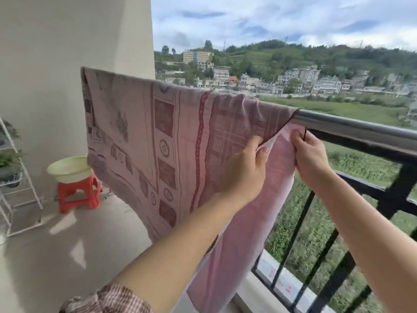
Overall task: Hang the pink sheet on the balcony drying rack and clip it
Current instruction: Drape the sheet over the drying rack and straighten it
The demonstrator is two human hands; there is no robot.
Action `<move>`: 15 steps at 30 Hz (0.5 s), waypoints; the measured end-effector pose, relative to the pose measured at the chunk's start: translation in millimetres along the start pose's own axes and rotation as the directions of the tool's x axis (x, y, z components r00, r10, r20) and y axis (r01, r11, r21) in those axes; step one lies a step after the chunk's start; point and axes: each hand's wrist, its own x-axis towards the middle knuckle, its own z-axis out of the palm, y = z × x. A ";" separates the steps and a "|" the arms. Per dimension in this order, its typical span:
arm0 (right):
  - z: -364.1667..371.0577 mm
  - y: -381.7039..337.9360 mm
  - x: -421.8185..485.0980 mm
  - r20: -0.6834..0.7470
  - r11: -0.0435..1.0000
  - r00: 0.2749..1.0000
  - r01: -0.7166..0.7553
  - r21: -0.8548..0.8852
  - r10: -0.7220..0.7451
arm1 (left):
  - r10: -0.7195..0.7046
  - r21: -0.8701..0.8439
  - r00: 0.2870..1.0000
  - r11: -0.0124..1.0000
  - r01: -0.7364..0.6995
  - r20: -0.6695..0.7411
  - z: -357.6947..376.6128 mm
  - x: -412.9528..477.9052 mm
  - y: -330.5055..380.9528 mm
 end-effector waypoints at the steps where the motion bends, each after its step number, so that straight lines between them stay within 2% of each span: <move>1: -13.0 -2.5 -9.1 -0.031 1.000 1.000 0.003 -0.002 -0.003 | -0.023 0.020 1.000 1.000 0.023 -0.008 3.4 -6.3 12.1; 3: -38.9 -15.3 -21.7 -0.179 0.998 0.984 -0.002 0.065 0.013 | -0.014 0.030 0.999 0.999 0.013 0.033 7.0 -14.4 45.3; 6: -84.7 -44.4 -37.3 -0.431 0.989 0.900 0.009 0.145 0.055 | 0.092 -0.033 0.984 0.996 -0.088 0.150 17.7 -24.7 101.4; 9: -127.5 -53.5 -56.5 -0.535 1.000 0.845 0.019 0.024 -0.003 | 0.140 -0.086 0.962 0.989 -0.123 0.233 38.2 -44.8 138.7; 11: -148.4 -43.9 -71.0 -0.522 0.989 0.845 0.049 -0.138 -0.115 | 0.101 -0.069 0.950 0.994 -0.084 0.297 52.4 -59.8 147.7; 12: -155.3 -37.4 -76.8 -0.466 0.968 0.871 0.043 -0.248 -0.158 | 0.063 -0.036 0.945 0.998 -0.055 0.321 57.7 -65.5 148.8; 15: -161.4 -31.6 -92.7 -0.276 0.866 0.949 -0.009 -0.499 -0.149 | -0.015 0.060 0.955 0.998 -0.003 0.297 68.1 -72.0 145.7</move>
